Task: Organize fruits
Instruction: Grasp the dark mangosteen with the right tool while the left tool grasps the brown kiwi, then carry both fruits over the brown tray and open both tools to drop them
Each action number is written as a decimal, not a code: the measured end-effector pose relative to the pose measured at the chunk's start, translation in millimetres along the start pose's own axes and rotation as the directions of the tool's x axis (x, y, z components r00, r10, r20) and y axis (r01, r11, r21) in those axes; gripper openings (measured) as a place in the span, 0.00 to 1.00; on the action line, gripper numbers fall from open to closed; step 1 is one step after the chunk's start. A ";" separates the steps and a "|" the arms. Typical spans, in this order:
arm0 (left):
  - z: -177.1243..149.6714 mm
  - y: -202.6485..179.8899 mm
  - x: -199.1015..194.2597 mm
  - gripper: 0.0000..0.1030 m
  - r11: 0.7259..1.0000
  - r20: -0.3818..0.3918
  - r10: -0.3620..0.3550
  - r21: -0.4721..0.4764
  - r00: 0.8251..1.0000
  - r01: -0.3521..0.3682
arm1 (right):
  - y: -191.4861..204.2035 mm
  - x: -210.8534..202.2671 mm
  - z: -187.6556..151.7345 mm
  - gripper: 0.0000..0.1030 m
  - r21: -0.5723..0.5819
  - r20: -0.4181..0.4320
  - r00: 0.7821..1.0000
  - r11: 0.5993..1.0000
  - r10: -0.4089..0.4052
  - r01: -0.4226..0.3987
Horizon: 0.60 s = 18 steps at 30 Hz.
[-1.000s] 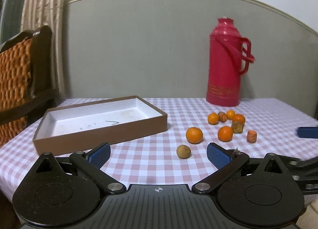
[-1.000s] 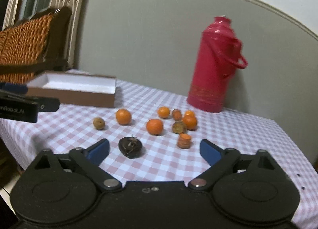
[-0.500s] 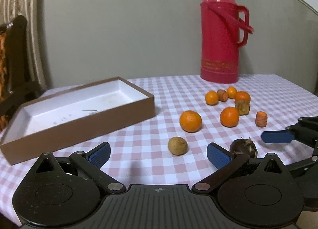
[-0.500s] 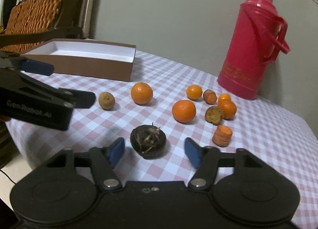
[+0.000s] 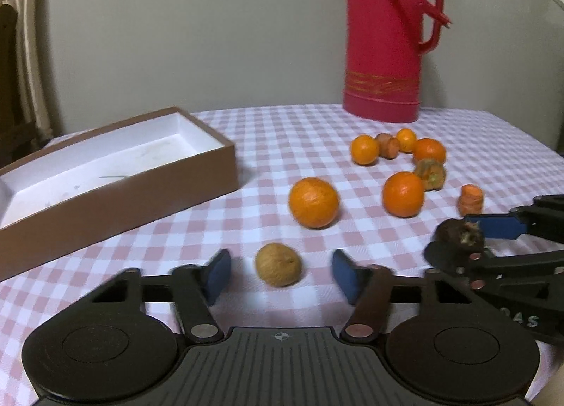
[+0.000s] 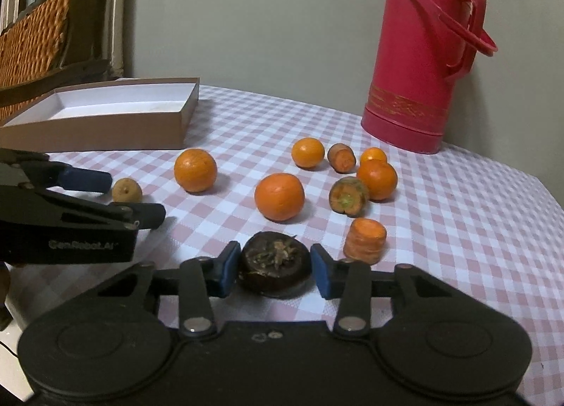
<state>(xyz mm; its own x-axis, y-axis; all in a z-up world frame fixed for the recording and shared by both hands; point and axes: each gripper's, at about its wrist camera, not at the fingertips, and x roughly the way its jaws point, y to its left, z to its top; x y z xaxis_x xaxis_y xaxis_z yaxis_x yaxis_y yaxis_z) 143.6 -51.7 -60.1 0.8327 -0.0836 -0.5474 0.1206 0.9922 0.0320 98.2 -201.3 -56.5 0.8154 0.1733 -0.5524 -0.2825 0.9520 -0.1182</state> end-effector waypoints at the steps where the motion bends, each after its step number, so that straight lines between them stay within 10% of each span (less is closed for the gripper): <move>1: 0.4 -2.2 -0.1 0.36 1.000 0.002 -0.006 0.005 1.000 0.006 | -0.6 0.0 0.0 0.33 0.006 -0.002 1.000 1.000 0.000 0.000; 18: 0.9 26.0 -46.8 0.27 1.000 0.083 0.026 -0.015 0.996 -0.024 | 11.6 -37.5 13.1 0.31 0.005 0.100 0.995 1.000 0.010 -0.011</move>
<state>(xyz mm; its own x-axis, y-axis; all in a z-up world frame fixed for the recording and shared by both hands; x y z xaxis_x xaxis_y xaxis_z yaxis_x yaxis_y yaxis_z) 108.3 -22.1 -32.9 0.8776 -0.0656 -0.4749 0.0922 0.9952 0.0330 70.9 -193.4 -26.3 0.8588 0.2072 -0.4686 -0.2886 0.9513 -0.1084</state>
